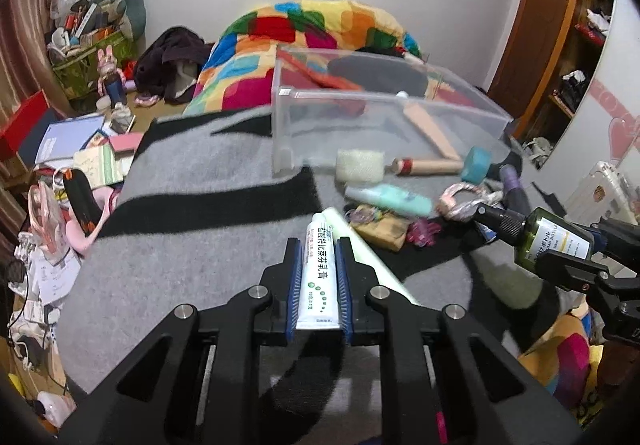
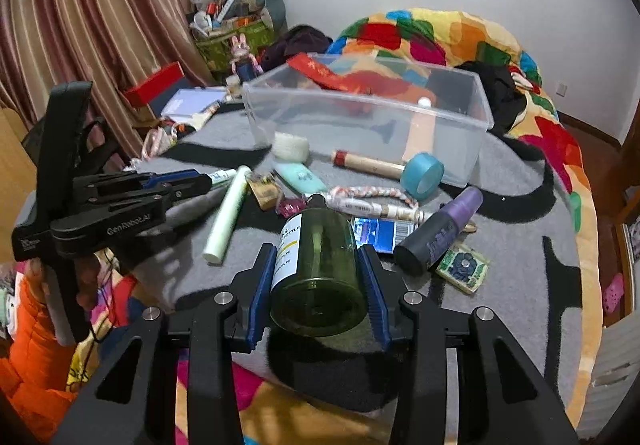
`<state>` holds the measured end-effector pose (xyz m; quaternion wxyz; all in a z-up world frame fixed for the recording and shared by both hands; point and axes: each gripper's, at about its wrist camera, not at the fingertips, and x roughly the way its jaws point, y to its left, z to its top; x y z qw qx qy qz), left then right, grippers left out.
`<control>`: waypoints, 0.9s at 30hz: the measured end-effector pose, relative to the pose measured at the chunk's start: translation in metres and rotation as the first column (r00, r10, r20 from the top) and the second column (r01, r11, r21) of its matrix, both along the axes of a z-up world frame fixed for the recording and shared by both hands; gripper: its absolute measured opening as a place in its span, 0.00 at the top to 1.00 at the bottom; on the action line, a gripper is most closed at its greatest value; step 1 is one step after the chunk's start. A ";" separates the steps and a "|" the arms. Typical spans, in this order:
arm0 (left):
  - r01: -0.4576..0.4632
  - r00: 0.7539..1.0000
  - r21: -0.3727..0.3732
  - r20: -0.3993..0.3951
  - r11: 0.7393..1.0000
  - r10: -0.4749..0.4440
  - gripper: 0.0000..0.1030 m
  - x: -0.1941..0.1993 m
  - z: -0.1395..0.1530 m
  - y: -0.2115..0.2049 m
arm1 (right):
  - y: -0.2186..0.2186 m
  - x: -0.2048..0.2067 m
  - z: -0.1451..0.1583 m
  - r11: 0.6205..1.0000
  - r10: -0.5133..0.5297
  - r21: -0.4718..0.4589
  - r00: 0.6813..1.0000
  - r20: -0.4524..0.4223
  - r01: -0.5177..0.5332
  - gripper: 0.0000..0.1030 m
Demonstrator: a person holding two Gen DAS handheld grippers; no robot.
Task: Organize objects
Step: 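Lift the white tube and green bottle into the clear box and release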
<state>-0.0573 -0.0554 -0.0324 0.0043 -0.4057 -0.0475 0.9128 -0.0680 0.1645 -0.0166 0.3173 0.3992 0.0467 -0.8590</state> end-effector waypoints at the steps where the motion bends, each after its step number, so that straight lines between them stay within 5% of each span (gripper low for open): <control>1: 0.001 1.000 -0.001 -0.009 1.000 -0.001 0.84 0.001 0.003 0.001 | 0.001 0.001 0.005 1.000 -0.002 -0.011 1.000 -0.008 0.002 0.63; 12: 0.003 0.993 0.019 -0.116 1.000 -0.001 0.84 0.000 0.044 0.002 | 0.006 -0.011 0.045 0.997 -0.064 -0.061 0.991 -0.116 0.057 0.63; 27: 0.039 0.981 0.019 -0.191 0.999 -0.035 0.84 -0.038 0.075 0.015 | -0.016 -0.058 0.061 0.993 -0.115 -0.030 0.976 -0.183 0.111 0.63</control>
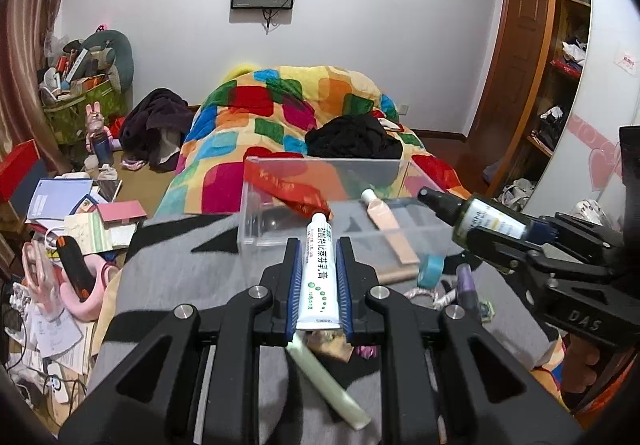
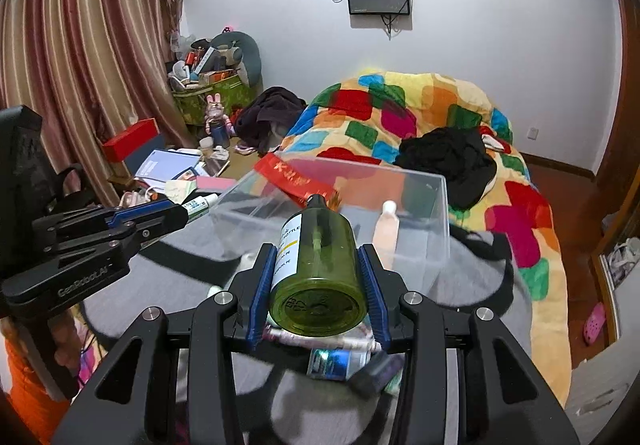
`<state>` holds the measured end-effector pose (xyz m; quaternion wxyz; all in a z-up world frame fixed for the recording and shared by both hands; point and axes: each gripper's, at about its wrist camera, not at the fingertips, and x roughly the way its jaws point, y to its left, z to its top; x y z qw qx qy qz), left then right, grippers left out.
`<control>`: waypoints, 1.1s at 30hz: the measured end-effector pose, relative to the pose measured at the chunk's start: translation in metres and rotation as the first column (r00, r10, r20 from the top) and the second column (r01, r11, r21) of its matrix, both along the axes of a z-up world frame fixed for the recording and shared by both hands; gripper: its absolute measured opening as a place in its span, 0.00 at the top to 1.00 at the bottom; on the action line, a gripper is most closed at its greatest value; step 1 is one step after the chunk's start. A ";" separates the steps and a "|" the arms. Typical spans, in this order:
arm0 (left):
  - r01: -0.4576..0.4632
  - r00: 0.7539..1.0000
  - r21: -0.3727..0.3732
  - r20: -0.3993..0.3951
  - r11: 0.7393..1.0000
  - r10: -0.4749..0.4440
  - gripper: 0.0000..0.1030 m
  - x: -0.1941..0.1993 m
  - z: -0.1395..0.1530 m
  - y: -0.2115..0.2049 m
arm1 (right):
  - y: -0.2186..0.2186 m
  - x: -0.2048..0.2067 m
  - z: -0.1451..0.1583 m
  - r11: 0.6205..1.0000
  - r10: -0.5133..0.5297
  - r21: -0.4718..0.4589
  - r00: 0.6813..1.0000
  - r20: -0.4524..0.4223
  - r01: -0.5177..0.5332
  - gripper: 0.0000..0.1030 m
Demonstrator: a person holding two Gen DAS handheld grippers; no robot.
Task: Organize objects
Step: 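Lift the white tube and green bottle into the clear box and release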
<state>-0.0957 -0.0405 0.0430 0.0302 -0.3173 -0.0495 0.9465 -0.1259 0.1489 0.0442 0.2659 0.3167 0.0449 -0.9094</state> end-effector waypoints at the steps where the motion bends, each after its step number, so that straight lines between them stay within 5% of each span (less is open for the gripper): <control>1: 0.001 1.000 0.002 0.001 1.000 -0.001 0.84 -0.003 0.000 0.000 | -0.001 -0.004 0.000 1.000 -0.002 0.000 1.000 0.000 0.002 0.63; 19: -0.002 0.987 0.026 0.162 1.000 -0.002 0.84 -0.086 -0.041 -0.001 | -0.013 -0.111 -0.046 0.996 -0.080 0.054 0.980 0.185 0.072 0.63; 33: -0.010 0.986 0.023 0.167 1.000 0.006 0.83 -0.090 -0.040 -0.003 | -0.024 -0.104 -0.056 0.994 -0.054 0.105 0.980 0.191 0.035 0.62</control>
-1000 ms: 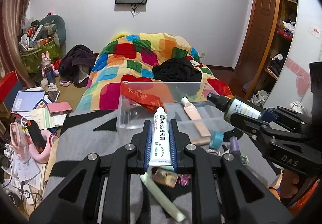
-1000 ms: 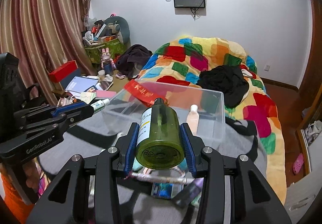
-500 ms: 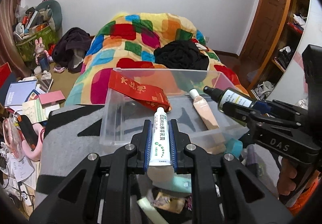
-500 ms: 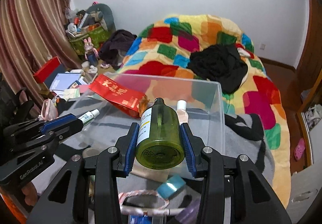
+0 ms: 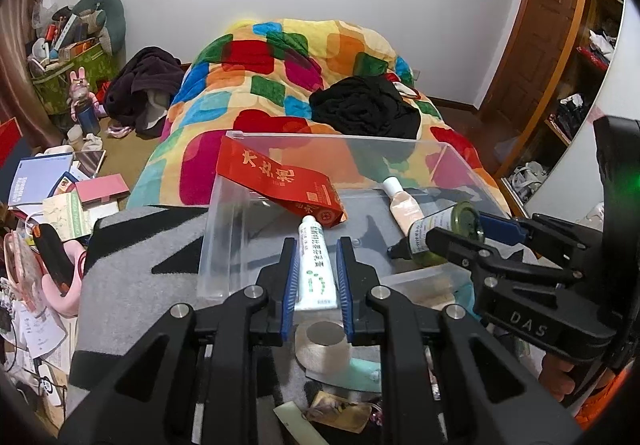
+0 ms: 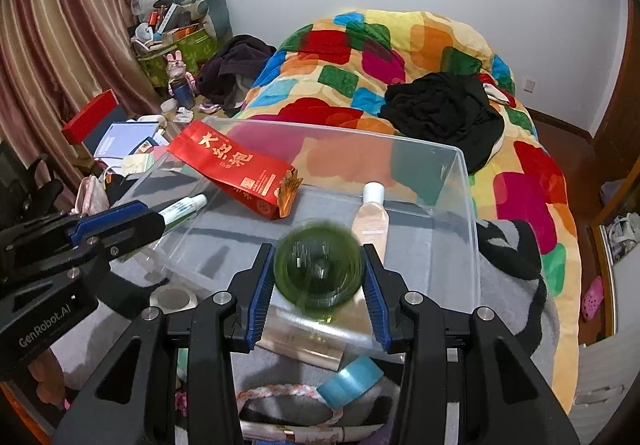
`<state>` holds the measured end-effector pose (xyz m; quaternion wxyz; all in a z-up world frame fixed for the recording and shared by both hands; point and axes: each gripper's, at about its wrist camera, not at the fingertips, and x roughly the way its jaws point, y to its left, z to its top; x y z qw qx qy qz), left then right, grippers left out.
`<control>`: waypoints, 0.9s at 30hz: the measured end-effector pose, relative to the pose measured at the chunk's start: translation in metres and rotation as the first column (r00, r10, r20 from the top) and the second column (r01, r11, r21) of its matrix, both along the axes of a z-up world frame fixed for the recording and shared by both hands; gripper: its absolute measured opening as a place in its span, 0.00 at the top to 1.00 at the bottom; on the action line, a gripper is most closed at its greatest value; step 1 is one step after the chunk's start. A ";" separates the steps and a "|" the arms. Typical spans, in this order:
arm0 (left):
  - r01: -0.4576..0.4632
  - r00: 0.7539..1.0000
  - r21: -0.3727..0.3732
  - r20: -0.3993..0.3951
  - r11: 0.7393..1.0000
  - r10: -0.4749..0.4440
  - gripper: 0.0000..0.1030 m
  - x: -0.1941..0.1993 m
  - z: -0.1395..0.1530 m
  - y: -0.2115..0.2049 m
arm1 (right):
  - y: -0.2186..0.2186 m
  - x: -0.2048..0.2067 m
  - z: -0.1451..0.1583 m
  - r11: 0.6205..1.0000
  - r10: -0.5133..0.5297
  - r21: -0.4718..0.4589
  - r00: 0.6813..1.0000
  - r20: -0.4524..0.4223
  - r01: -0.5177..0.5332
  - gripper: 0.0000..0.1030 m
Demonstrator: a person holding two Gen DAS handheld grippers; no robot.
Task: Organize objects
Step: 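Lift the white tube and green bottle into the clear box and release, then grasp the pale green tube with the left gripper while the right grasps the purple spray bottle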
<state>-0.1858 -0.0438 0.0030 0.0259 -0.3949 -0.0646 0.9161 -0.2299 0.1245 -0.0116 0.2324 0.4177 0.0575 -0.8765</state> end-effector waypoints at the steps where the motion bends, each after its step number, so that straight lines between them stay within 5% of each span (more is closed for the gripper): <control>1: 0.002 1.000 0.000 -0.001 1.000 -0.002 0.83 0.001 0.001 0.000 | 0.001 0.002 0.002 1.000 0.001 0.000 1.000 -0.005 -0.001 0.61; 17: 0.000 0.997 -0.010 -0.077 1.000 -0.001 0.53 0.051 0.026 0.001 | 0.036 0.054 0.029 0.999 -0.028 -0.023 0.994 -0.105 0.025 0.40; 27: 0.005 1.000 -0.028 -0.006 1.000 -0.005 0.47 0.083 -0.005 0.008 | 0.082 0.085 0.023 0.993 -0.115 -0.017 0.986 -0.120 0.114 0.34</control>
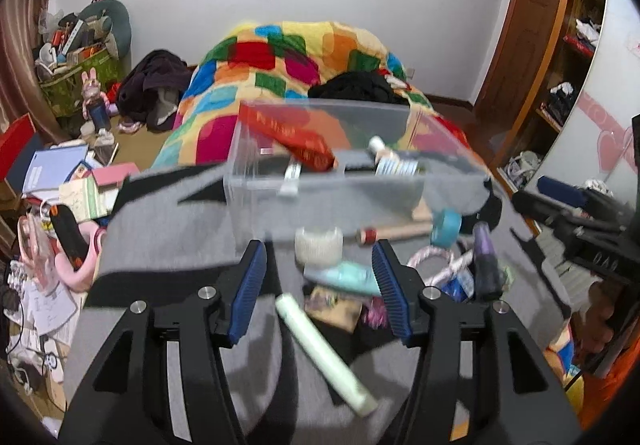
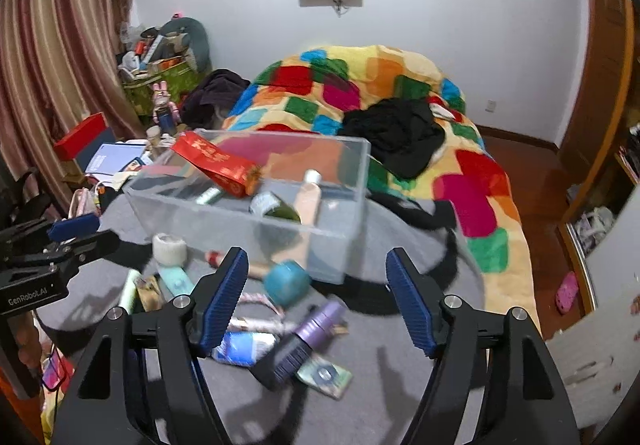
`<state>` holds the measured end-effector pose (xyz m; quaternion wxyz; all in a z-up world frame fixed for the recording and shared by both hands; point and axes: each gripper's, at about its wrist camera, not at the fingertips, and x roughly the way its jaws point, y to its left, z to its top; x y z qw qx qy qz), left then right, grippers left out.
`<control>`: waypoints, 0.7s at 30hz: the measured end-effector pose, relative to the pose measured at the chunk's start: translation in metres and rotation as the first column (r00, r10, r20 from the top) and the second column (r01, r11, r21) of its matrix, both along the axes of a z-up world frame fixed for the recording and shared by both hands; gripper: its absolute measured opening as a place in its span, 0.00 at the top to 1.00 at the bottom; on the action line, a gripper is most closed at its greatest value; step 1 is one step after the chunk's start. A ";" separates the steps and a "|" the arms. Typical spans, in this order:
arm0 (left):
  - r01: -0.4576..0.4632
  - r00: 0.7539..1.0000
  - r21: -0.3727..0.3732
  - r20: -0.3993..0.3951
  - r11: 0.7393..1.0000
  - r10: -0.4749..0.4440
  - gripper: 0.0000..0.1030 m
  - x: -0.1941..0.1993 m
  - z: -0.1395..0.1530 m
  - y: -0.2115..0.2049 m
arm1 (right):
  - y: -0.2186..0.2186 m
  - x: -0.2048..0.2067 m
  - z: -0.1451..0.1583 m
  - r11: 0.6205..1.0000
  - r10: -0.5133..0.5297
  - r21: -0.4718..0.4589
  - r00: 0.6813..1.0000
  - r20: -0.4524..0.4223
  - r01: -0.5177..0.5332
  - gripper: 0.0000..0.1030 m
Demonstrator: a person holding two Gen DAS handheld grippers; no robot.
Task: Organize objects
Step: 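Grasp the pale green tube with the left gripper while the right grasps the purple spray bottle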
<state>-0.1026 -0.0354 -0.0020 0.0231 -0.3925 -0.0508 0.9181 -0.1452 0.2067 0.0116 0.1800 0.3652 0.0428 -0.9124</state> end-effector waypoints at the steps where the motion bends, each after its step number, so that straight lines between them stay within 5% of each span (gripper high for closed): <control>1: -0.003 1.000 -0.001 0.015 1.000 0.003 0.47 0.003 -0.006 0.000 | 0.004 0.002 -0.004 1.000 -0.007 0.003 1.000 0.011 0.007 0.34; 11: 0.000 0.993 0.035 0.117 0.999 -0.005 0.47 0.014 -0.045 0.011 | 0.016 0.007 -0.042 0.994 0.004 -0.104 0.985 0.171 0.014 0.34; 18: -0.024 0.993 -0.012 0.116 1.000 0.026 0.57 0.029 -0.059 0.008 | -0.014 0.011 -0.057 1.000 0.023 -0.016 0.987 0.159 -0.020 0.34; 21: -0.036 0.994 -0.004 0.105 0.999 0.036 0.61 0.035 -0.057 -0.001 | -0.007 0.009 -0.064 0.999 0.017 -0.030 0.982 0.187 -0.011 0.49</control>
